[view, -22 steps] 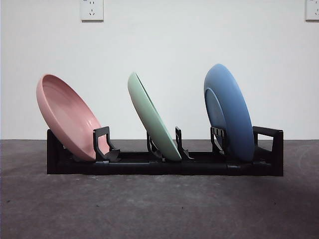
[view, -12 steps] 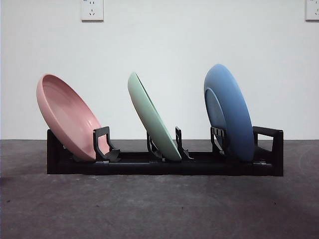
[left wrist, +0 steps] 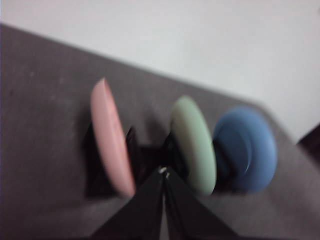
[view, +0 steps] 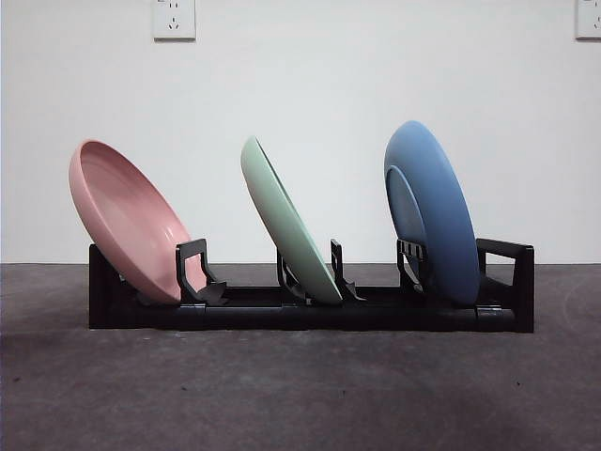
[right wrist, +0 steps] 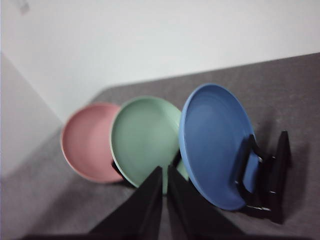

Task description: Place the plate

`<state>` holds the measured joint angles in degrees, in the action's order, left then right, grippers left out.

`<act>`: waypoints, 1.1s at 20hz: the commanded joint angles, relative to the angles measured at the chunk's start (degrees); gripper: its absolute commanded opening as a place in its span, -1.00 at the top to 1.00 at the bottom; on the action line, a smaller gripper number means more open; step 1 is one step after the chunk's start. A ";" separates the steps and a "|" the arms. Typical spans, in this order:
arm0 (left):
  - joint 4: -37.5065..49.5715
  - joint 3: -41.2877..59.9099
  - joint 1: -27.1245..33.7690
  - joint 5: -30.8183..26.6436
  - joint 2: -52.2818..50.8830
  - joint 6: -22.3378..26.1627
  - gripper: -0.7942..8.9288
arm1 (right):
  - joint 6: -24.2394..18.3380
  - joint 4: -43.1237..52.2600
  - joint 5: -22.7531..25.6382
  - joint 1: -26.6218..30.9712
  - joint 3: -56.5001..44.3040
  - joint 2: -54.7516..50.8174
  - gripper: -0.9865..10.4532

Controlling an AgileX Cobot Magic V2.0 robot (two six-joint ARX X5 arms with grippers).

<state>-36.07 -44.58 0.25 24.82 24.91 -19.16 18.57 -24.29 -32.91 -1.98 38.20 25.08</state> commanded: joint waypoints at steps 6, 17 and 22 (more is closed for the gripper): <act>-15.37 -10.32 0.00 -0.22 8.33 21.88 0.82 | -19.74 -11.28 1.38 -1.62 9.44 7.15 0.80; -17.94 -11.19 -0.02 -1.03 10.27 26.43 0.21 | -27.69 -23.21 8.70 -4.59 12.41 13.88 0.37; -17.92 -11.19 -0.02 -1.03 10.27 26.40 0.21 | -14.51 -23.02 7.13 -7.89 17.55 21.97 0.37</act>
<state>-54.46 -54.52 0.25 23.88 34.92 6.48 -0.40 -47.77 -25.63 -9.76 55.02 46.13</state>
